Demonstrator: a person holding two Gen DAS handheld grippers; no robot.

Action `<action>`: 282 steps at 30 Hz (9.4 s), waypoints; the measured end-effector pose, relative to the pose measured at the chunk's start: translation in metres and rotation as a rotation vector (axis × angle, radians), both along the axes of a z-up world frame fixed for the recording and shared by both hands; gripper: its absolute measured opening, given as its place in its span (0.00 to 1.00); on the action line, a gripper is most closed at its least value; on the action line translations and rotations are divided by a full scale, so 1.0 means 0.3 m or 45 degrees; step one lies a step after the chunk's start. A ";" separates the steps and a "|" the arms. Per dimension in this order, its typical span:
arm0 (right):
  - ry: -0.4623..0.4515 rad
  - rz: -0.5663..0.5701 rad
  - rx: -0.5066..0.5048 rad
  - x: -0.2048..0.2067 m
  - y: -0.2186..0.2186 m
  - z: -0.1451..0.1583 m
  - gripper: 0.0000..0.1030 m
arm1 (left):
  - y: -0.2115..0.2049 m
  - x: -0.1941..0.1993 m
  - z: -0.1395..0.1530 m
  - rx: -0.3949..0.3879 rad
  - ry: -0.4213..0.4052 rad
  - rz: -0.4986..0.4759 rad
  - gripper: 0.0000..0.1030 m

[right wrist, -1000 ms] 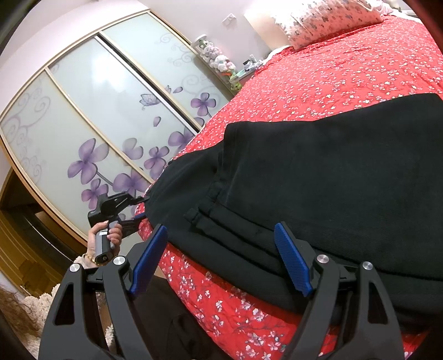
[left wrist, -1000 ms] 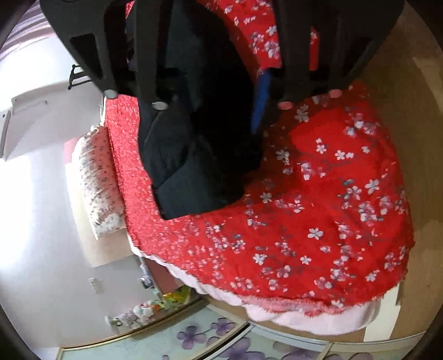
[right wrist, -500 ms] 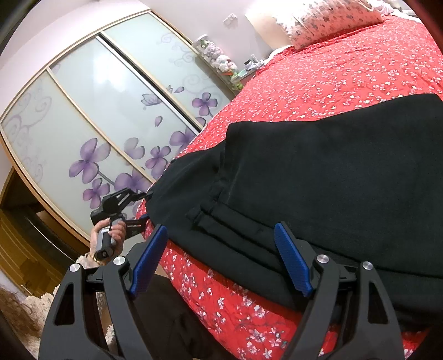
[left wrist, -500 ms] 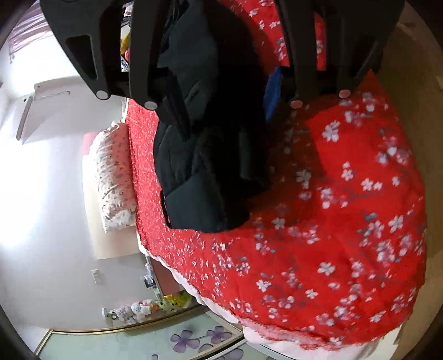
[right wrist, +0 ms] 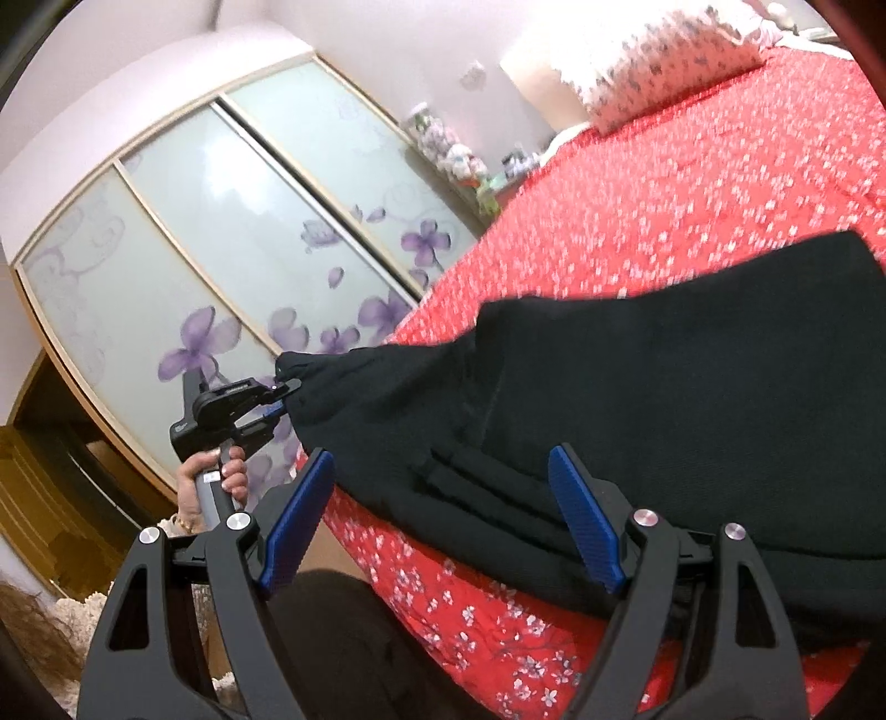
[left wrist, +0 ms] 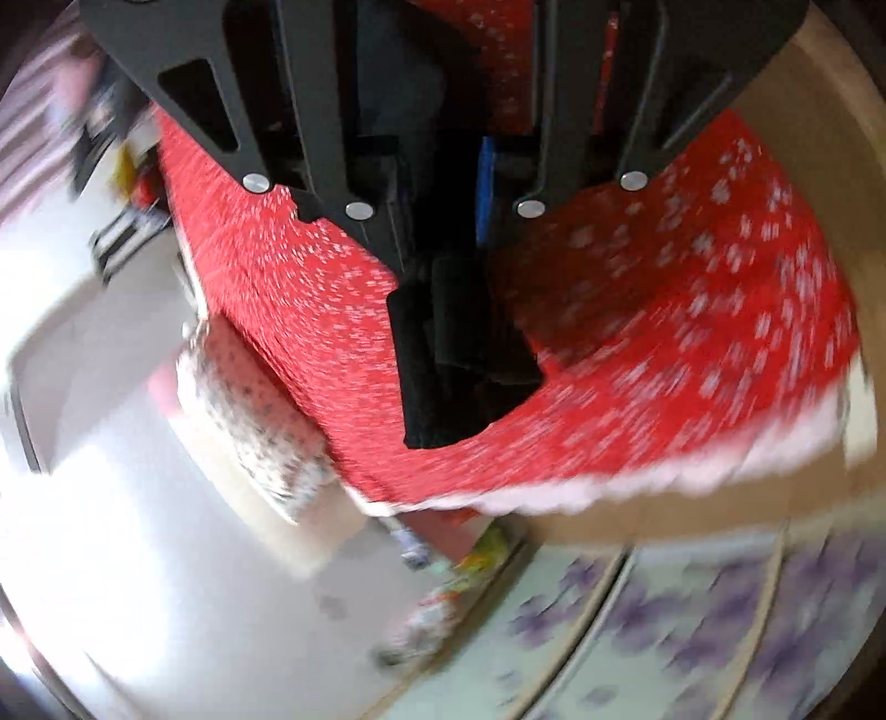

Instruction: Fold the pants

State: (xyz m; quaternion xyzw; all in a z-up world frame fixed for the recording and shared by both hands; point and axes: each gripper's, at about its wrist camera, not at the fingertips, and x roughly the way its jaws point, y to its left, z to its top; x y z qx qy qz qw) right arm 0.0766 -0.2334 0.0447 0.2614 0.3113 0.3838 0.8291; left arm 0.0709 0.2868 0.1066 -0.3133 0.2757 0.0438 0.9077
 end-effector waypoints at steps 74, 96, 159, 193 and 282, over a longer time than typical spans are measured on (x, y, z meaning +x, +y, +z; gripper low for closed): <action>0.130 -0.278 0.177 0.031 -0.352 -0.028 0.81 | -1.062 0.042 -0.216 0.684 0.161 -0.573 0.98; 0.255 -0.302 0.171 0.106 -0.343 -0.083 0.85 | -1.040 0.146 -0.246 0.794 0.207 -0.595 0.98; 0.464 -0.274 -0.104 0.224 -0.415 -0.145 0.66 | -0.687 0.429 -0.305 -0.073 0.466 -0.795 0.85; 0.387 -0.268 0.011 0.206 -0.414 -0.112 0.34 | -0.803 0.321 -0.202 0.083 0.339 -0.842 0.19; 0.240 -0.481 -0.027 0.165 -0.474 -0.022 0.87 | -1.029 0.260 -0.191 0.334 -0.022 -0.752 0.98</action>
